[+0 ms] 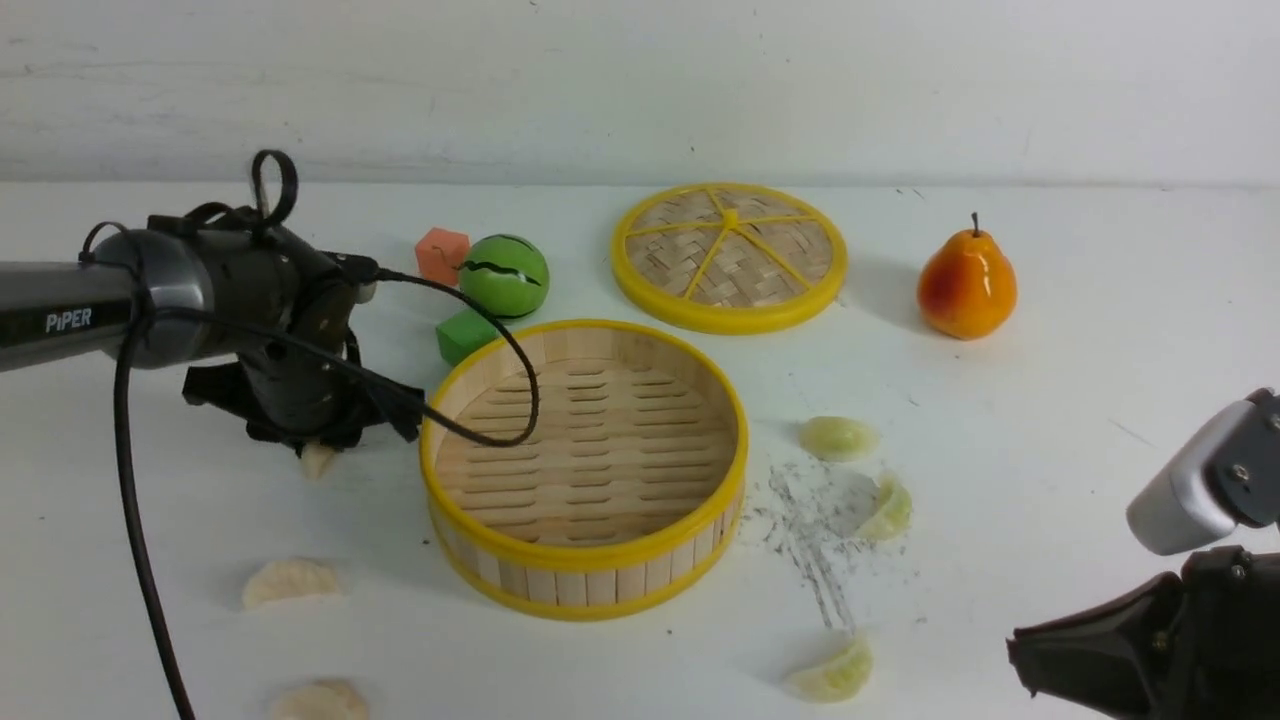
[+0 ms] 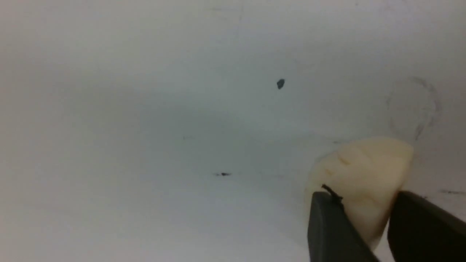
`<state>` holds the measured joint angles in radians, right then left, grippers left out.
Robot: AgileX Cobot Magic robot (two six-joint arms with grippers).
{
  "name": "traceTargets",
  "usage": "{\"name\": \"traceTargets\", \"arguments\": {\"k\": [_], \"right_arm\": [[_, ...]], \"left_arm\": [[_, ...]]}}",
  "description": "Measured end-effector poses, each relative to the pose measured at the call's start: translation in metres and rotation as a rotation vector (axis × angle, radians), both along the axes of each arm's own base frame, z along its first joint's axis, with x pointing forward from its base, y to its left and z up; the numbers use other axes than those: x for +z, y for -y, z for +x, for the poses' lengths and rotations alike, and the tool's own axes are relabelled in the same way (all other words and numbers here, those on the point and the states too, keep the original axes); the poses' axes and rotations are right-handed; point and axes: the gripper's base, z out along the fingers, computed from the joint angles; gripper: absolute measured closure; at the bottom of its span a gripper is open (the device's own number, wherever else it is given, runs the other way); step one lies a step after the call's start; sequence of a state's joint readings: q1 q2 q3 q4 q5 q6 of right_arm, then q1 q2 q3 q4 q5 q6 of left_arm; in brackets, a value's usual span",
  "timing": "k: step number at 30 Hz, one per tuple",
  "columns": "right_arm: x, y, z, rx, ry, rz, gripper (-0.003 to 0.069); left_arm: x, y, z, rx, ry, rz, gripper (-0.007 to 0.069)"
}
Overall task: Put the dumplings into the steamer on the white table.
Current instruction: 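Reach for and grasp a dumpling on the table with the left gripper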
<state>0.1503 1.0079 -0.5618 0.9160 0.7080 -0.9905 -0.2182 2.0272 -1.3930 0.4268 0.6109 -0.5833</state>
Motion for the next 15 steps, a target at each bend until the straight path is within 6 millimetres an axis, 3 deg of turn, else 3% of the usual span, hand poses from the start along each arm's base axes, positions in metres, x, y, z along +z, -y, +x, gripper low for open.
{"name": "traceTargets", "arguments": {"k": [6,15], "right_arm": [[0.0007,-0.0007,0.0001,-0.004,-0.002,0.014,0.0649],[0.0013,-0.0013,0.0002,-0.009,-0.005,0.027,0.0647]], "left_arm": [[0.0089,0.0001,0.0031,0.098,-0.024,-0.101,0.0426],[0.0098,-0.0044,0.0049,0.101,-0.017,-0.088,0.0278]]}}
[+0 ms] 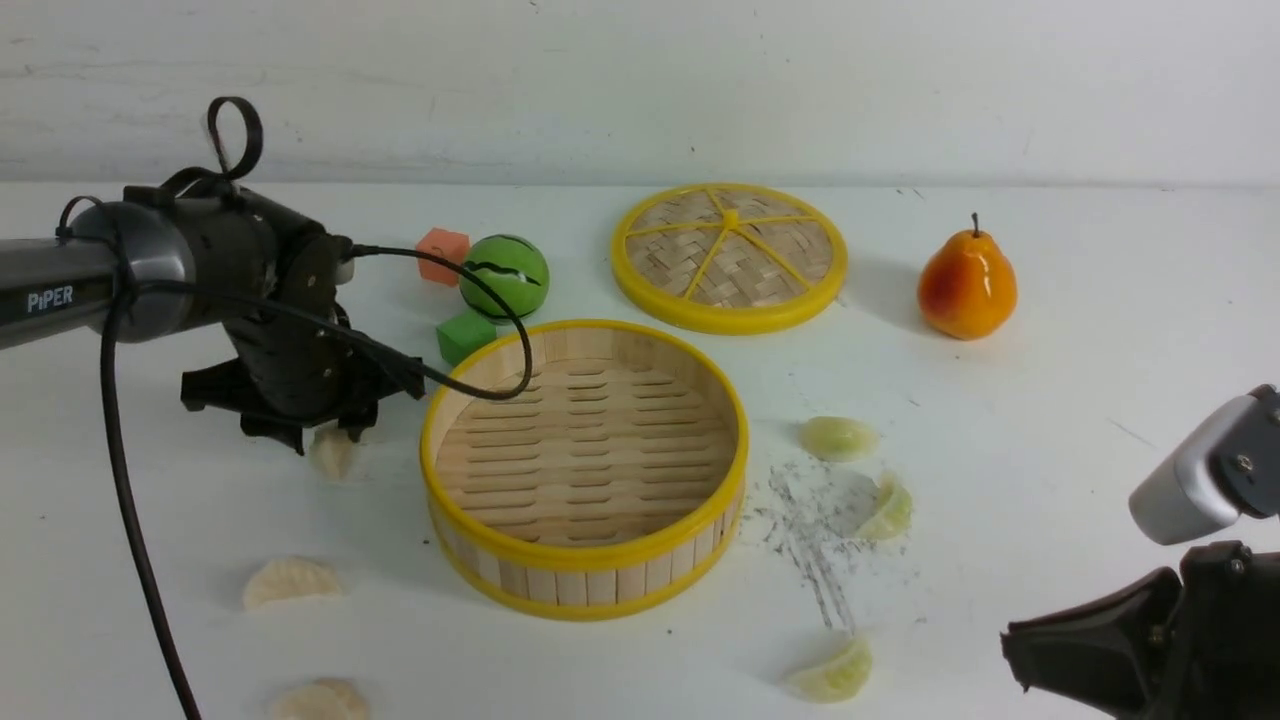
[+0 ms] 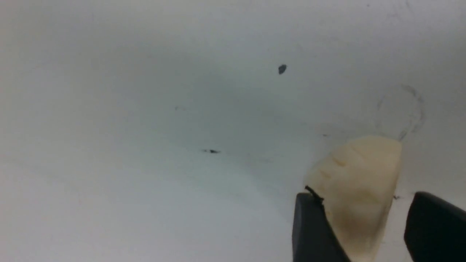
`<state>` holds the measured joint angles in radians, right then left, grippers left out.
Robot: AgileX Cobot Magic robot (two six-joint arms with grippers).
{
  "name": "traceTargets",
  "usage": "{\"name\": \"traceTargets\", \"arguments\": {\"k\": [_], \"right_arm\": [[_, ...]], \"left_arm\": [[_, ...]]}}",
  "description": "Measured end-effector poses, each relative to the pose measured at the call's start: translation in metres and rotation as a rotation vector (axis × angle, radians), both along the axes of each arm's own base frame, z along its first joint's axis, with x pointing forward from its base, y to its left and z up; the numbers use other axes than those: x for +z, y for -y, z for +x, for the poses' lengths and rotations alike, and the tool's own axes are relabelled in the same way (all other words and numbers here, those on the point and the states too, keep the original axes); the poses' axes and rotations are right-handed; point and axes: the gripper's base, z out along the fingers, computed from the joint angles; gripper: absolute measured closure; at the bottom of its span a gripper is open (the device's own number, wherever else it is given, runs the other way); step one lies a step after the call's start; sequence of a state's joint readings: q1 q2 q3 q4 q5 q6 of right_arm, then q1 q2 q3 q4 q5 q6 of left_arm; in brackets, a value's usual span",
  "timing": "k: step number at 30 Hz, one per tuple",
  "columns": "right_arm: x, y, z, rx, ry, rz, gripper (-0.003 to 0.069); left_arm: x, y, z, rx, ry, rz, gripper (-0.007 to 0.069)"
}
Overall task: Put the dumplings into the steamer on the white table.
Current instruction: 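Reach for and grasp a dumpling on the table with the left gripper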
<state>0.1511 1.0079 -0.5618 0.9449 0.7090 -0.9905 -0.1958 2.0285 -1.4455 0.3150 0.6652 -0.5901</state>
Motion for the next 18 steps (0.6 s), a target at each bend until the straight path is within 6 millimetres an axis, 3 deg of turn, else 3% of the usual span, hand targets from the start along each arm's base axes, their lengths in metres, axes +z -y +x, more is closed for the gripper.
{"name": "traceTargets", "arguments": {"k": [6,10,13,16,18], "right_arm": [[0.0,0.0,0.0,0.0,0.0,0.001,0.0643],[0.0,0.0,0.0,0.0,0.0,0.001,0.0639],[0.0,0.0,0.0,-0.002,-0.001,0.005,0.0638],[0.0,0.0,0.0,-0.003,-0.001,0.009,0.0638],[0.0,0.0,0.0,-0.004,-0.001,0.009,0.0638]], "left_arm": [[-0.015,0.0,0.002,-0.006,-0.029,0.018,0.0328],[-0.016,0.0,0.003,-0.009,-0.027,0.022,0.0402],[-0.013,-0.001,0.002,-0.007,-0.033,0.026,0.04],[0.007,-0.002,0.0,-0.016,-0.013,0.03,0.04],[0.032,0.0,-0.001,-0.031,0.029,0.014,0.04]]}}
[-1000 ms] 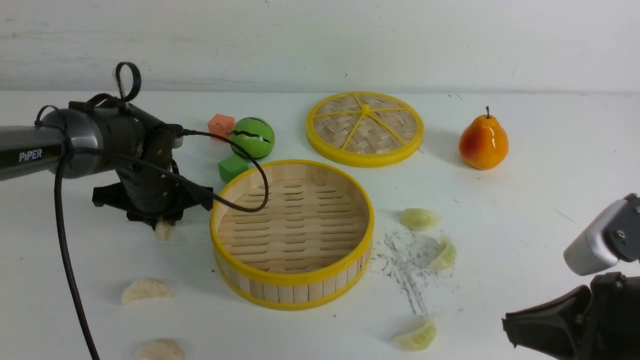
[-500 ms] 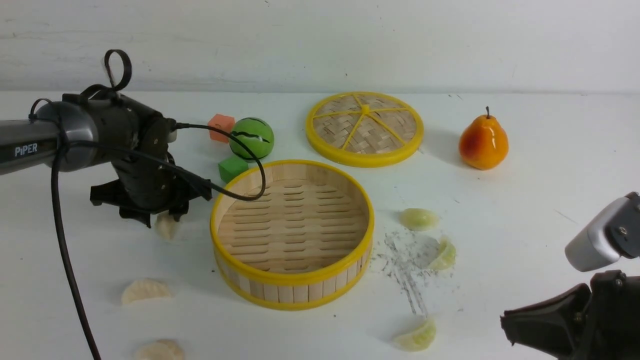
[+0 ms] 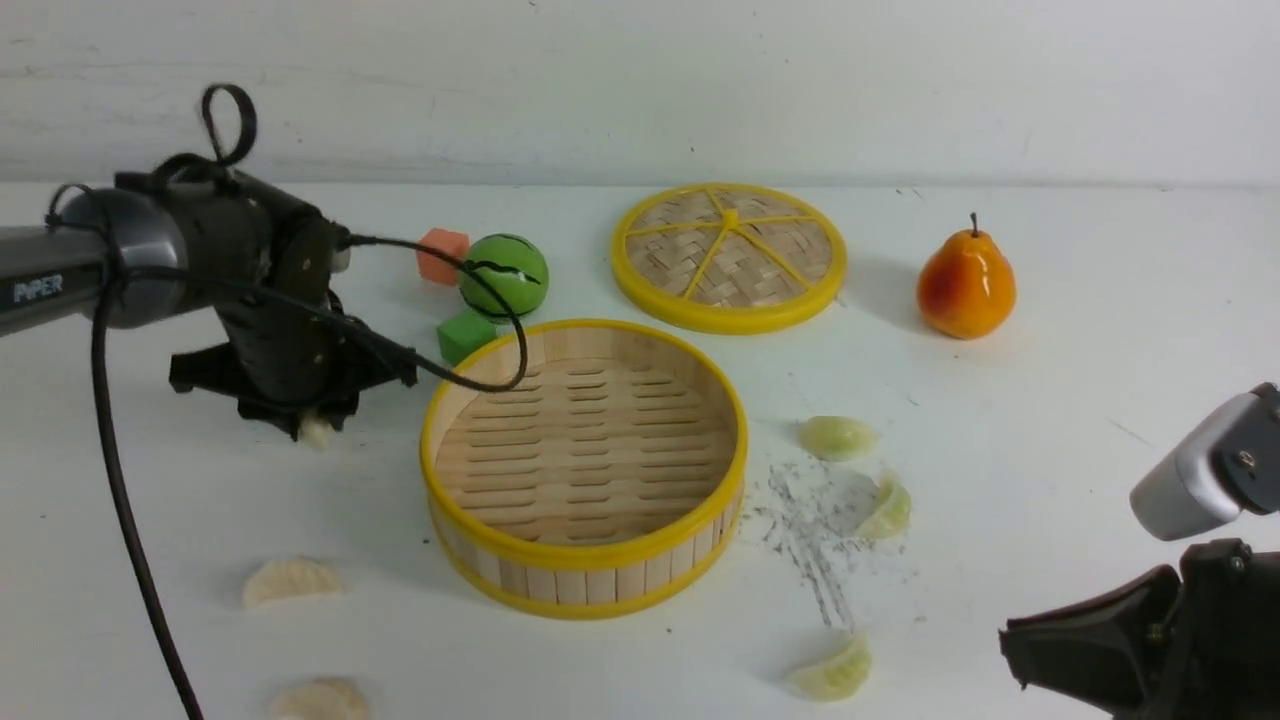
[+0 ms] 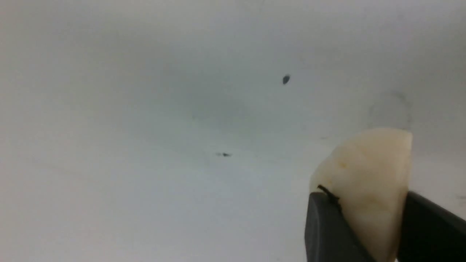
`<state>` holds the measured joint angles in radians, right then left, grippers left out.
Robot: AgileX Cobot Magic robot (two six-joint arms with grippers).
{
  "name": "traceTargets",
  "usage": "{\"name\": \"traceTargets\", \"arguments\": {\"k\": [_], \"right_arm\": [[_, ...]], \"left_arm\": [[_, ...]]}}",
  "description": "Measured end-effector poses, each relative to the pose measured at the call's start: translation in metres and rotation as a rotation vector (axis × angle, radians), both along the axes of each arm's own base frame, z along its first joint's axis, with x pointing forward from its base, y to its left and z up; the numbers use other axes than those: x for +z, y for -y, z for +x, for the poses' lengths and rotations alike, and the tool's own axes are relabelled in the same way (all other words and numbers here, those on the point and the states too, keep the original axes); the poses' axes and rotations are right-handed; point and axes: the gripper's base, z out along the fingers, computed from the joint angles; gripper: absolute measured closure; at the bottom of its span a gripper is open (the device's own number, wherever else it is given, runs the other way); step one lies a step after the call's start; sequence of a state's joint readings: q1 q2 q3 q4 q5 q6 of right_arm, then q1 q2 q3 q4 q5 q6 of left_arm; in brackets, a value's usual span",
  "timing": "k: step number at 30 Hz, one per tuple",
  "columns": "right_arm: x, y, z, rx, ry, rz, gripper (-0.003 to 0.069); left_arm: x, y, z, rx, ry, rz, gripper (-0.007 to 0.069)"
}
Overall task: Put the dumplings into the steamer on the white table.
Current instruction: 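Place the dumpling into the bamboo steamer basket with the left gripper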
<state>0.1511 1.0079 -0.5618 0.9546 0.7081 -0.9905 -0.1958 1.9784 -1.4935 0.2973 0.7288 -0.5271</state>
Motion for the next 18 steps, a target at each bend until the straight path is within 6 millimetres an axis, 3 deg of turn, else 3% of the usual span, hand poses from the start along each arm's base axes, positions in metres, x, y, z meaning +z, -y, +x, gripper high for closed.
{"name": "traceTargets", "arguments": {"k": [3,5,8,10,13,18], "right_arm": [[0.0,0.0,0.001,-0.005,0.004,-0.001,0.0636],[0.0,0.001,0.001,-0.014,0.011,-0.004,0.0636],[0.0,0.001,0.002,-0.019,0.014,-0.004,0.0636],[0.0,0.001,0.002,-0.022,0.015,-0.003,0.0636],[0.0,0.001,0.002,-0.023,0.016,-0.002,0.0634],[0.0,0.001,0.002,-0.023,0.016,-0.002,0.0627]], "left_arm": [[0.037,0.008,-0.003,-0.038,0.052,-0.041,0.04],[0.059,0.025,-0.007,-0.101,0.075,-0.098,0.04],[0.067,0.061,-0.012,-0.208,0.089,-0.167,0.04],[0.059,0.084,-0.013,-0.257,0.08,-0.189,0.04],[0.028,0.109,-0.011,-0.303,0.033,-0.188,0.04],[-0.019,0.116,-0.001,-0.28,-0.044,-0.175,0.04]]}}
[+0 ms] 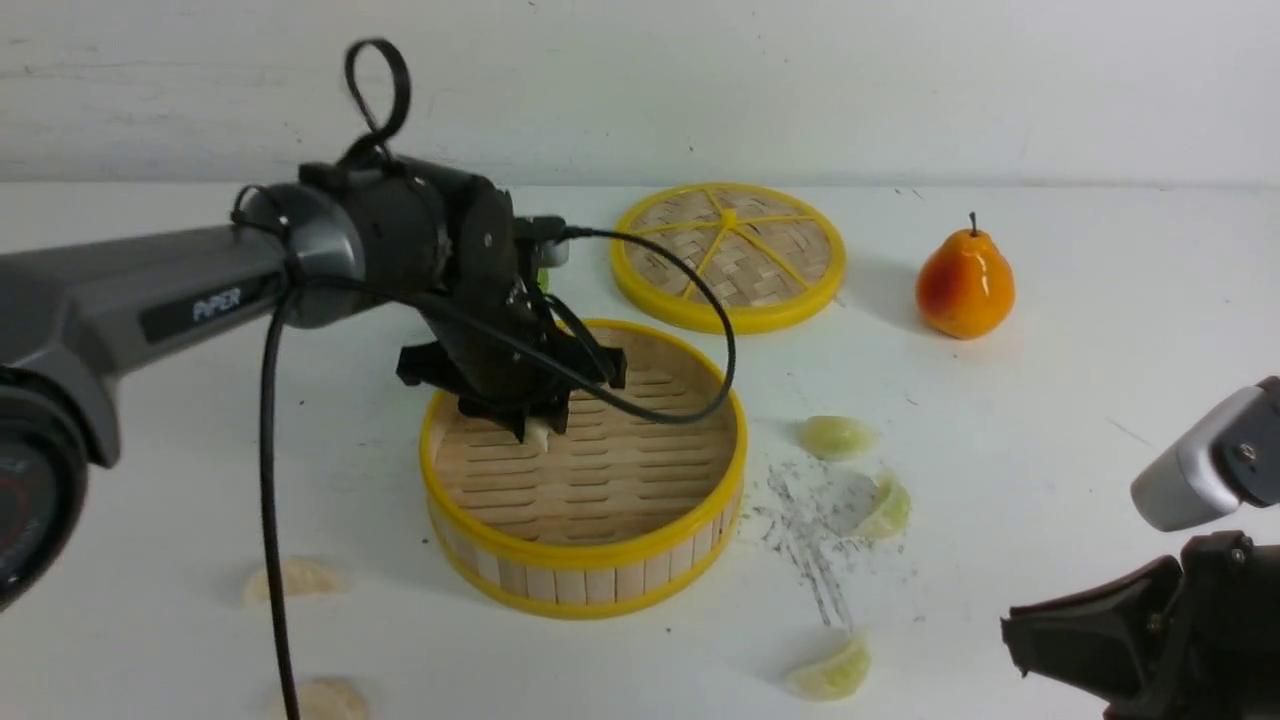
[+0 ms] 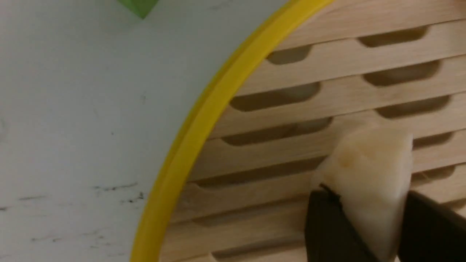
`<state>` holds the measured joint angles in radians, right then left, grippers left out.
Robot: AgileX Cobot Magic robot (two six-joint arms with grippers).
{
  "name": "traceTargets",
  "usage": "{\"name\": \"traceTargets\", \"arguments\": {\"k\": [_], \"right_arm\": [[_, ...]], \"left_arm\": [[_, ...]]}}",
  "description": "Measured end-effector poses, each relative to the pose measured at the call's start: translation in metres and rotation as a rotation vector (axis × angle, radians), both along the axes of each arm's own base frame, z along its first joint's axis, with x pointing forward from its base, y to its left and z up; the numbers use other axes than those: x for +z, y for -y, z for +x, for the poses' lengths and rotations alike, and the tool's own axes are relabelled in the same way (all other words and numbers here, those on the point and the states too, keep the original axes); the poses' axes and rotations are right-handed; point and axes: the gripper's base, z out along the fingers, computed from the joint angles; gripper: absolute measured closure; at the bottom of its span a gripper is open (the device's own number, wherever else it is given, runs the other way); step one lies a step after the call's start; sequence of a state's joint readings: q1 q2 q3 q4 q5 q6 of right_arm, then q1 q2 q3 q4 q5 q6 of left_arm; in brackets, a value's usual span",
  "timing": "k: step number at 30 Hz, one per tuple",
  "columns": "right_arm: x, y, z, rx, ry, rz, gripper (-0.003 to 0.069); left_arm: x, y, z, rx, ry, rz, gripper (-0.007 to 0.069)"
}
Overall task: Put the dumplings into the steamer on the white table.
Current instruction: 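Place the dumpling into the bamboo steamer basket with the left gripper, then reach for and grasp a dumpling on the table with the left gripper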
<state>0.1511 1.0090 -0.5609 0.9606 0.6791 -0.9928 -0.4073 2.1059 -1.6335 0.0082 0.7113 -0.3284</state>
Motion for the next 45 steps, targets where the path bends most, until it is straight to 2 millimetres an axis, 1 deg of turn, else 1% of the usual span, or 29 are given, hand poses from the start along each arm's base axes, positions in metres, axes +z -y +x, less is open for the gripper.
{"name": "traceTargets", "arguments": {"k": [4,7,9,11,14,16,17,18,19,21,22,23,24,25,28,29,30,33,35,38,42,45], "right_arm": [[0.0,0.0,0.0,0.0,-0.002,0.0,0.0625],[0.0,0.0,0.0,0.0,-0.002,0.0,0.0625],[0.0,0.0,0.0,0.001,-0.003,0.001,0.0625],[0.0,0.0,0.0,0.005,-0.001,0.001,0.0625],[0.0,-0.001,0.0,0.012,0.003,0.007,0.0624],[0.0,-0.002,0.001,0.01,0.001,0.017,0.0622],[0.0,-0.002,0.001,0.009,0.001,0.018,0.0621],[0.0,-0.002,0.001,0.01,-0.001,0.021,0.062],[0.0,-0.002,0.0,0.012,-0.003,0.022,0.0619],[0.0,-0.002,0.0,0.014,-0.004,0.024,0.0618],[0.0,-0.002,0.0,0.018,-0.008,0.027,0.0618],[0.0,-0.003,0.0,0.019,-0.009,0.028,0.0618],[0.0,-0.003,0.0,0.021,-0.011,0.03,0.0618],[0.0,-0.003,0.0,0.021,-0.012,0.032,0.0618],[0.0,-0.003,-0.001,0.022,-0.014,0.035,0.0618],[0.0,-0.003,-0.001,0.023,-0.015,0.036,0.0618],[0.0,-0.003,-0.001,0.025,-0.017,0.038,0.0618],[0.0,-0.004,-0.001,0.028,-0.019,0.039,0.0618],[0.0,-0.004,-0.001,0.028,-0.019,0.039,0.0617],[0.0,-0.004,-0.001,0.029,-0.019,0.038,0.0618],[0.0,-0.004,-0.001,0.03,-0.017,0.038,0.0617],[0.0,-0.004,-0.002,0.037,-0.022,0.039,0.0617]], "left_arm": [[0.001,0.001,0.003,0.023,0.023,-0.018,0.04],[0.001,0.0,0.003,0.03,0.022,-0.022,0.038],[0.003,0.0,0.002,0.031,0.023,-0.024,0.0326],[0.011,-0.001,-0.001,0.033,0.022,-0.024,0.0274],[0.038,-0.006,-0.009,0.03,0.047,-0.026,0.0251],[0.071,-0.013,-0.02,0.016,0.097,-0.01,0.0249],[0.074,-0.014,-0.021,0.012,0.097,0.001,0.0249],[0.094,-0.021,-0.032,-0.01,0.107,0.042,0.0252],[0.108,-0.026,-0.04,-0.024,0.113,0.067,0.0256],[0.122,-0.036,-0.054,-0.054,0.096,0.135,0.0264],[0.127,-0.046,-0.068,-0.077,0.052,0.203,0.0275],[0.127,-0.048,-0.071,-0.083,0.038,0.218,0.0279],[0.123,-0.055,-0.079,-0.084,-0.005,0.244,0.0287],[0.115,-0.062,-0.087,-0.082,-0.047,0.258,0.0296],[0.086,-0.078,-0.101,-0.068,-0.137,0.274,0.0317],[0.072,-0.084,-0.104,-0.064,-0.161,0.279,0.0323],[0.061,-0.089,-0.106,-0.057,-0.172,0.28,0.0326],[0.038,-0.1,-0.108,-0.038,-0.171,0.264,0.0329],[0.033,-0.104,-0.108,-0.026,-0.164,0.252,0.0328],[0.03,-0.107,-0.105,-0.025,-0.135,0.251,0.0328],[0.022,-0.107,-0.096,-0.09,-0.097,0.3,0.0328],[0.012,-0.107,-0.089,-0.156,-0.083,0.348,0.0328]]}}
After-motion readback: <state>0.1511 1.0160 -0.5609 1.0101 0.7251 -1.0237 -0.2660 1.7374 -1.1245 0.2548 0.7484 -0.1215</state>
